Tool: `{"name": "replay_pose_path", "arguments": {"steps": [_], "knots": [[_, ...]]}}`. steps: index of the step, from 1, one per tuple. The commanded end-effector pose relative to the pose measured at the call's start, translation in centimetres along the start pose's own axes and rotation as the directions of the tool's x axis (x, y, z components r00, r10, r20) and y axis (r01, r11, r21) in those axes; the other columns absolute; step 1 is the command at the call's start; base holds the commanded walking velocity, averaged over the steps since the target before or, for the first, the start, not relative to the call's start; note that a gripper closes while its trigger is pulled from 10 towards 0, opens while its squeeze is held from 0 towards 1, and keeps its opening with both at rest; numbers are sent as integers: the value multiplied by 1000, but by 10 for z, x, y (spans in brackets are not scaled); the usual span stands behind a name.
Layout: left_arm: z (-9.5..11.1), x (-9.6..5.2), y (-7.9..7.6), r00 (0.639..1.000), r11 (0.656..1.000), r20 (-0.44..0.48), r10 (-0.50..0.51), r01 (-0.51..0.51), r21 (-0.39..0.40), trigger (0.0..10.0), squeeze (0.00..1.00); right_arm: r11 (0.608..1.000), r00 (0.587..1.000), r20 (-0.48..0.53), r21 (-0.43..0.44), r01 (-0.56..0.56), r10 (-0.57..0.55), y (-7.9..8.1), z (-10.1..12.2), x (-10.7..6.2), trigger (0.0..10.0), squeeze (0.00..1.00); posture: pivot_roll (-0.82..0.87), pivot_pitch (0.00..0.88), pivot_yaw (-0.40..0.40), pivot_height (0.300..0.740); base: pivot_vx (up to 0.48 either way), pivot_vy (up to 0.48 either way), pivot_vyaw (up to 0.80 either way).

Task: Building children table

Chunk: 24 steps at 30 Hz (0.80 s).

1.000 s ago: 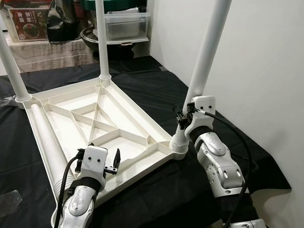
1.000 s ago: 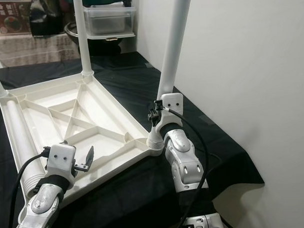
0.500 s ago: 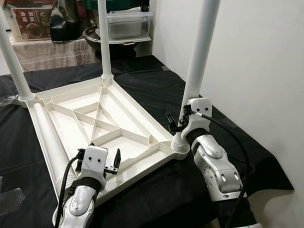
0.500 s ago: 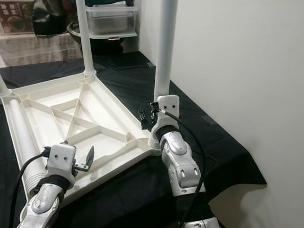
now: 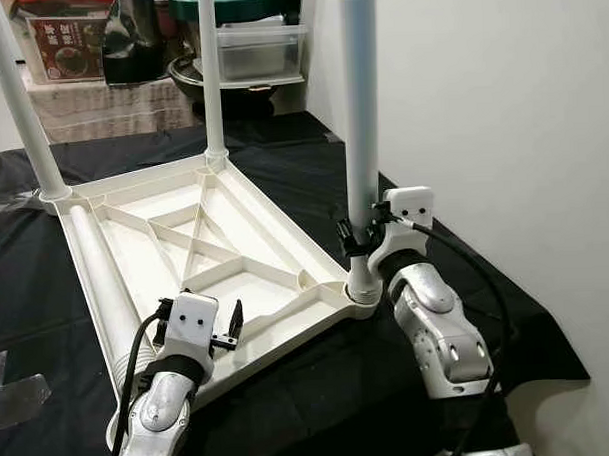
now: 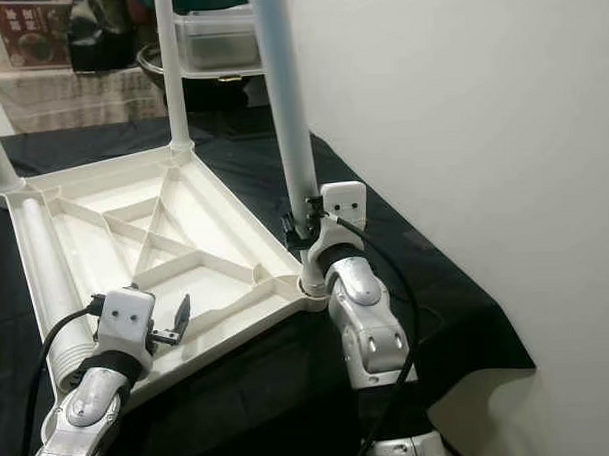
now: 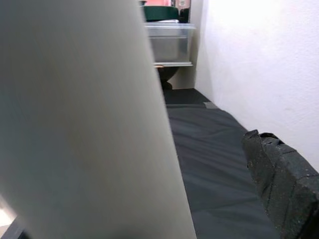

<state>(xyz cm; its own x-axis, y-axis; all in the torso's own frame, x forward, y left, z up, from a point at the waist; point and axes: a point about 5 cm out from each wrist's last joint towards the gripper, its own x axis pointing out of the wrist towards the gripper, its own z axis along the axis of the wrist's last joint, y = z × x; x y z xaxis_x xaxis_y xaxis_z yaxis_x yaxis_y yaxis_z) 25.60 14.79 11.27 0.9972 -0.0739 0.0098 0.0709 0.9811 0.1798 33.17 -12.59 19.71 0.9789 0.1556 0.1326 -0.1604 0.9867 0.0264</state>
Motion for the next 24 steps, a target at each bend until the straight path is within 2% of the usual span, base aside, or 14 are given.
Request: {"name": "replay_pose_path", "arguments": {"steps": [1,15,16,18,19,24], "knots": [[0,1,-3,1000,1000,3,-11,11,9,10000,0,1000,1000,-17,4,15,-15,-6,-1,2,10000,0,0,0,-97,740,0,0,0],[-1,2,-4,1000,1000,5,-18,18,10,10000,0,999,998,63,37,7,-10,-16,20,12,10000,0,-3,0,-94,740,0,0,0],[-2,2,-4,1000,1000,4,-20,20,10,10000,0,998,998,65,59,-5,1,-16,20,12,4941,0,-4,0,-94,740,0,0,0],[-2,2,-5,1000,1000,4,-21,21,11,10000,0,997,998,66,74,-13,9,-16,20,12,4941,0,-2,0,-96,740,0,0,0],[-2,2,-5,1000,1000,5,-21,21,12,10000,0,993,998,43,111,-38,34,-13,13,11,0,0,0,0,-98,740,0,0,0],[-2,1,-4,1000,1000,5,-18,18,14,10000,0,991,999,1,127,-44,44,-10,4,9,0,0,3,0,-99,740,0,0,0]]}}
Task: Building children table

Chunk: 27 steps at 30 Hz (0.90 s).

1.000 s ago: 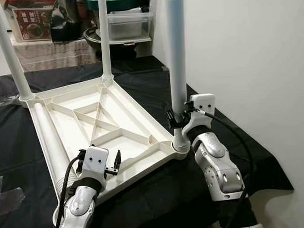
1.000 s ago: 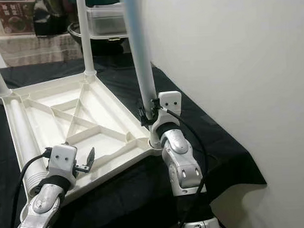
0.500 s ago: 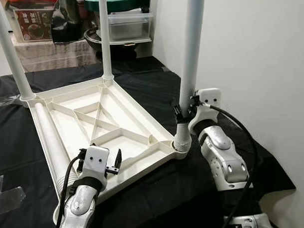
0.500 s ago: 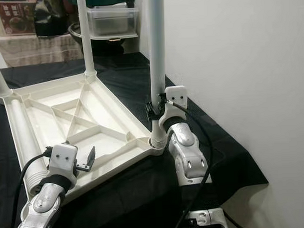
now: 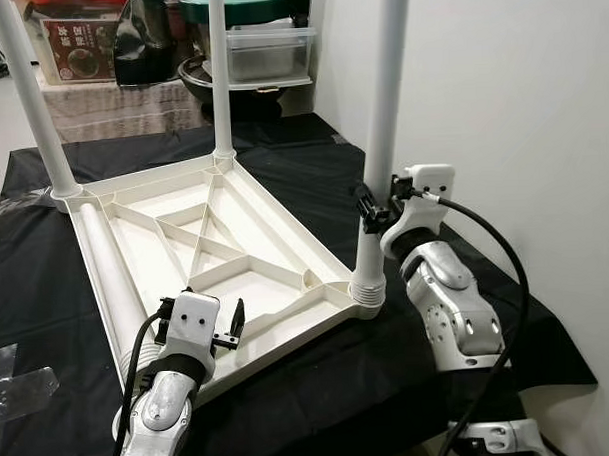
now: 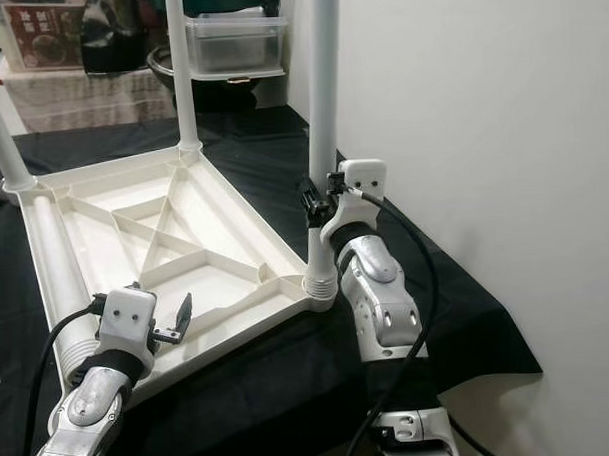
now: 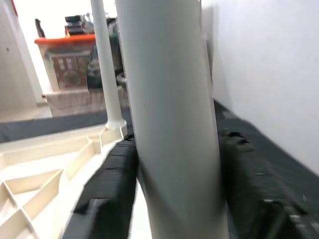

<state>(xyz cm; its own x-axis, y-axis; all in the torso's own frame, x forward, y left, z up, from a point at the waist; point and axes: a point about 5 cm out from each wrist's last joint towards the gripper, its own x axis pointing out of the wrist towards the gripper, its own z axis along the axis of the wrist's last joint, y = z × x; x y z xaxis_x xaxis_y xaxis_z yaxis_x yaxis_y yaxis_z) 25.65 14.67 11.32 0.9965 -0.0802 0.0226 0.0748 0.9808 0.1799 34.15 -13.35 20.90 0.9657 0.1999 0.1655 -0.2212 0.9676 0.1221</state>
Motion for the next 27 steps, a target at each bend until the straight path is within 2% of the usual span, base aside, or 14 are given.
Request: {"name": "replay_pose_path", "arguments": {"steps": [1,8,13,15,16,17,18,19,22,23,24,25,26,27], "knots": [[-3,1,-3,1000,1000,-8,-14,14,14,10000,0,1000,999,-38,24,8,-7,-2,-8,-1,0,0,3,0,-99,740,0,0,0],[2,3,-1,999,999,20,-50,50,19,10000,0,998,999,-24,43,40,-39,-12,0,6,0,0,2,0,-100,740,0,0,0],[10,13,13,998,998,48,-47,46,35,10000,0,997,998,26,58,55,-56,-18,13,14,0,0,3,0,-96,740,0,0,0],[14,15,15,996,998,64,-61,60,17,10000,0,995,996,55,84,59,-64,-20,20,16,0,0,2,0,-96,740,0,0,0],[22,17,16,991,993,94,-98,103,-52,10000,0,990,993,89,126,60,-71,-21,28,19,0,0,-2,0,-93,740,0,0,0],[22,17,16,991,993,94,-98,103,-52,10000,0,990,993,89,126,60,-71,-21,28,19,0,0,-2,0,-93,740,0,0,0],[38,20,12,967,960,165,-196,223,-169,10000,0,980,986,154,196,29,-60,-18,42,23,0,0,-6,0,-88,740,0,0,0],[38,20,12,967,960,165,-196,223,-169,10000,0,980,986,154,196,29,-60,-18,42,23,0,0,-6,0,-88,740,0,0,0],[53,21,8,934,917,228,-276,327,-229,10000,0,974,976,215,223,-29,-20,-10,56,24,0,0,-8,0,-83,740,0,0,0],[53,21,8,934,917,228,-276,327,-229,10000,0,974,976,215,223,-29,-20,-10,56,24,0,0,-8,0,-83,740,0,0,0],[67,22,7,882,855,284,-377,449,-260,10000,0,952,951,300,259,-160,78,9,76,25,0,0,-16,0,-73,740,0,0,0],[67,22,7,882,855,284,-377,449,-260,10000,0,952,951,300,259,-160,78,9,76,25,0,0,-16,0,-73,740,0,0,0],[72,23,7,859,829,301,-414,492,-265,10000,0,938,936,331,270,-217,121,17,84,25,0,0,-16,0,-73,740,0,0,0],[72,23,7,859,829,301,-414,492,-265,10000,0,938,936,331,270,-217,121,17,84,25,0,0,-16,0,-73,740,0,0,0]]}}
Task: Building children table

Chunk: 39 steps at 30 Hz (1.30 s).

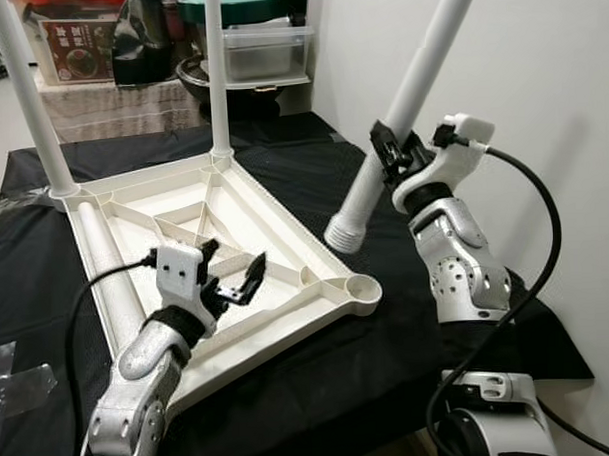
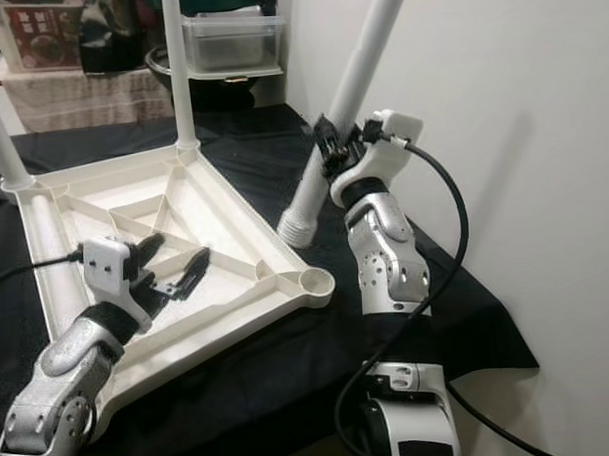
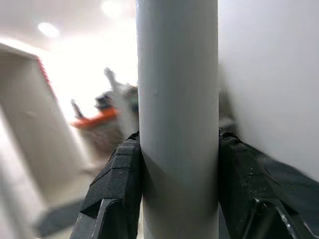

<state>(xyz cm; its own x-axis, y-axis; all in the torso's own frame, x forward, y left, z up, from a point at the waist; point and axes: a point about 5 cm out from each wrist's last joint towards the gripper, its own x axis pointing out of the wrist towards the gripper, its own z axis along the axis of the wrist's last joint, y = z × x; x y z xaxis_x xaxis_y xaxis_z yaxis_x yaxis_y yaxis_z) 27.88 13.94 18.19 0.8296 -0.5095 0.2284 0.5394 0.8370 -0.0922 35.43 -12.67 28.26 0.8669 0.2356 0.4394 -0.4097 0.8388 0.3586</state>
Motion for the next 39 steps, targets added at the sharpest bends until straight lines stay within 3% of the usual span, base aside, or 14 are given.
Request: {"name": "replay_pose_path", "arguments": {"steps": [1,7,10,12,15,18,23,31,32,39], "knots": [[8,3,-2,993,992,-11,-122,121,-23,10000,0,986,986,38,38,-162,160,31,10,3,0,0,-18,0,-66,740,0,0,0],[7,4,2,980,981,-55,-194,192,-25,10000,0,962,965,24,71,-263,261,51,5,0,0,0,-27,0,-55,740,0,0,0],[0,3,10,957,966,-131,-260,259,-28,10000,0,897,905,28,117,-426,425,81,6,-9,0,0,-37,0,-45,740,0,0,0],[0,3,10,957,966,-131,-260,259,-28,10000,0,897,905,28,117,-426,425,81,6,-9,0,0,-37,0,-45,740,0,0,0],[0,3,14,946,959,-161,-281,281,-22,10000,0,850,858,13,128,-510,513,94,3,-18,0,0,-37,0,-45,740,0,0,0],[1,3,16,945,959,-167,-282,283,-18,10000,0,834,841,2,127,-536,541,97,1,-21,0,0,-37,0,-45,740,0,0,0],[9,3,17,939,952,-160,-304,307,-12,10000,0,773,778,-32,141,-619,628,104,-1,-31,0,0,-33,0,-49,740,0,0,0],[14,7,17,932,942,-144,-333,337,-2,10000,0,748,750,-59,155,-645,659,109,-5,-37,0,0,-32,0,-52,740,0,0,0],[11,7,15,922,933,-152,-356,359,-7,0,0,744,746,-57,156,-650,664,110,-5,-39,0,0,-32,0,-52,740,0,0,0],[5,4,10,894,911,-185,-408,412,-17,0,0,739,740,-58,157,-656,670,111,-3,-40,0,0,-39,0,-45,740,0,0,0]]}}
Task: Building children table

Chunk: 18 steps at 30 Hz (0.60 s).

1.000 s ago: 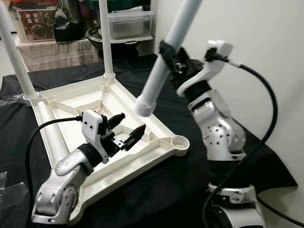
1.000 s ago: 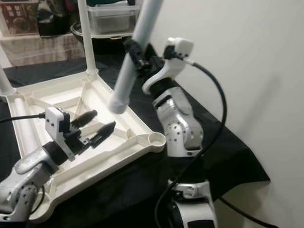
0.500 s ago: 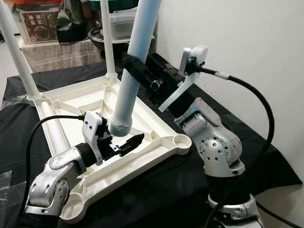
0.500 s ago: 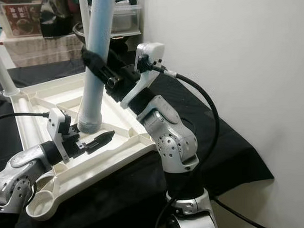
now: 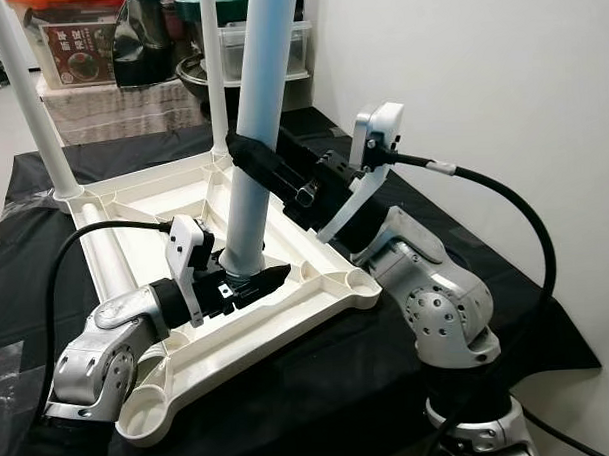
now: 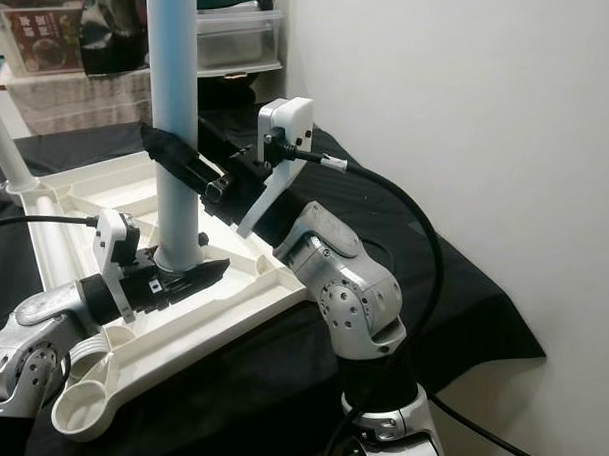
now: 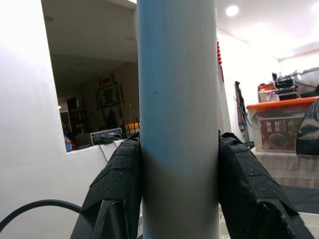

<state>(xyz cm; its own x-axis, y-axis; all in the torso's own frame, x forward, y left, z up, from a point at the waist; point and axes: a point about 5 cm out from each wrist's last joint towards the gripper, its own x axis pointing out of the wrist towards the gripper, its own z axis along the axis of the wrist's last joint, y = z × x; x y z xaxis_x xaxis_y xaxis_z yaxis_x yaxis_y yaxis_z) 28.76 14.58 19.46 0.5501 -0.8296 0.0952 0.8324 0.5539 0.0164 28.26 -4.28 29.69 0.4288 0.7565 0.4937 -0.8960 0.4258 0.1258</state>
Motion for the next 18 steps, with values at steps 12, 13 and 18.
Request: {"name": "replay_pose_path", "arguments": {"steps": [12,13,18], "knots": [[-16,-4,-11,992,998,-102,-69,68,-10,10000,0,994,995,24,58,-96,95,7,8,-4,10000,1000,-35,0,-48,740,0,0,0],[-16,-6,-13,988,996,-125,-89,91,5,10000,0,988,989,-11,50,-148,149,8,6,-7,10000,1000,-33,0,-49,740,0,0,0],[-12,-16,-20,970,984,-180,-162,172,40,10000,0,948,937,-148,79,-308,317,10,-4,-25,10000,1000,-26,0,-54,740,0,0,0]]}}
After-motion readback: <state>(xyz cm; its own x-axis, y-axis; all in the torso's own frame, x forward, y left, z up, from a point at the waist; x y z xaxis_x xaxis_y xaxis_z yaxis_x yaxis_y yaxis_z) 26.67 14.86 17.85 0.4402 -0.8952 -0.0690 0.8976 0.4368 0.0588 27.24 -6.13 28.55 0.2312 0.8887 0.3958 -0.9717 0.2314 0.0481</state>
